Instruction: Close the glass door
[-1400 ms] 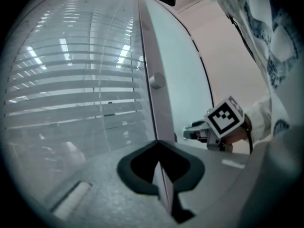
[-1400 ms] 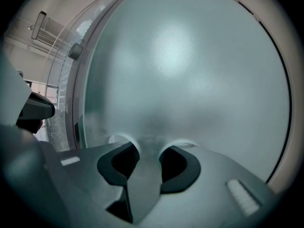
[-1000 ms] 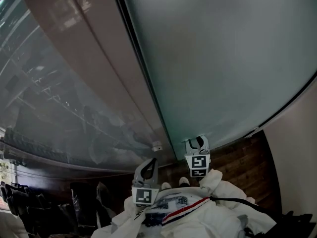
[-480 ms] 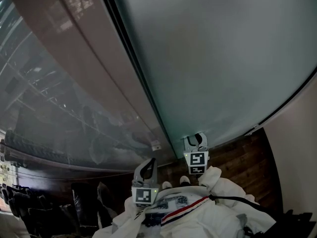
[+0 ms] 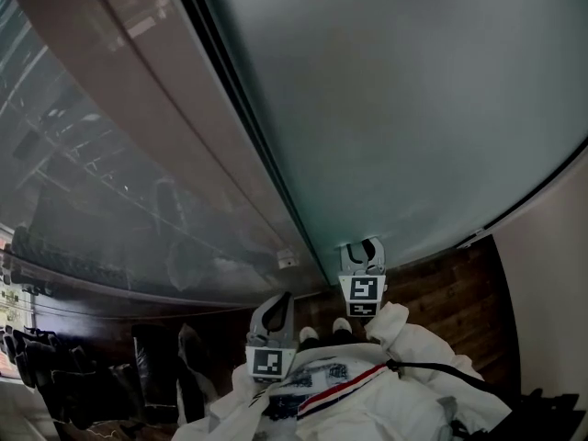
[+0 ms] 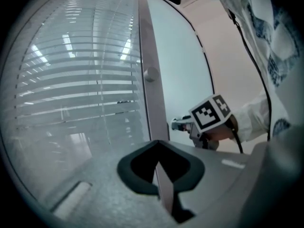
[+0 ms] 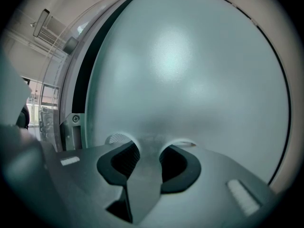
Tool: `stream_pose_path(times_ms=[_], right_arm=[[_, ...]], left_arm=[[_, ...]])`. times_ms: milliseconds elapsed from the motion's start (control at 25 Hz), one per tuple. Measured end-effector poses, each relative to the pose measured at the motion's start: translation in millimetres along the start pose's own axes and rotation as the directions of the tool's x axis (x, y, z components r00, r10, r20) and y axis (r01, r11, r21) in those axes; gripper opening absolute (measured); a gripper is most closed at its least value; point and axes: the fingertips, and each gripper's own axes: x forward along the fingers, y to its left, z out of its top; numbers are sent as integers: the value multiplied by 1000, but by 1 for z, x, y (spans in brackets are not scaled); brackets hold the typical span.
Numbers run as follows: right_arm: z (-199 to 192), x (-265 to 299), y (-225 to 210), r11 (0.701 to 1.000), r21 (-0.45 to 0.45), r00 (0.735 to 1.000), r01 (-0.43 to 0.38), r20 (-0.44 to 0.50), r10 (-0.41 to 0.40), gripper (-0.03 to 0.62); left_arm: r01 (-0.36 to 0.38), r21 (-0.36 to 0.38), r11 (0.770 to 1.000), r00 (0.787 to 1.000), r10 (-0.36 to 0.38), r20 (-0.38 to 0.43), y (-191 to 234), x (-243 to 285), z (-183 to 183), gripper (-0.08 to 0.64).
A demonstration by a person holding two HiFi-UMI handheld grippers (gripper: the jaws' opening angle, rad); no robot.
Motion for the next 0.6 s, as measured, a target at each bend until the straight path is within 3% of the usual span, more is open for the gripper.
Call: stream_pose_path(times_ms=[440, 600], right_arm=[[-2, 6, -9, 998, 58, 998, -33, 51, 30, 124], [-12, 3, -25, 998, 59, 997, 1, 73, -5, 135]], left_arm=[[-5, 3, 1000, 998, 6, -67, -27, -30, -28, 2], [-45, 38, 998, 998, 46, -34, -36, -62, -27, 2]])
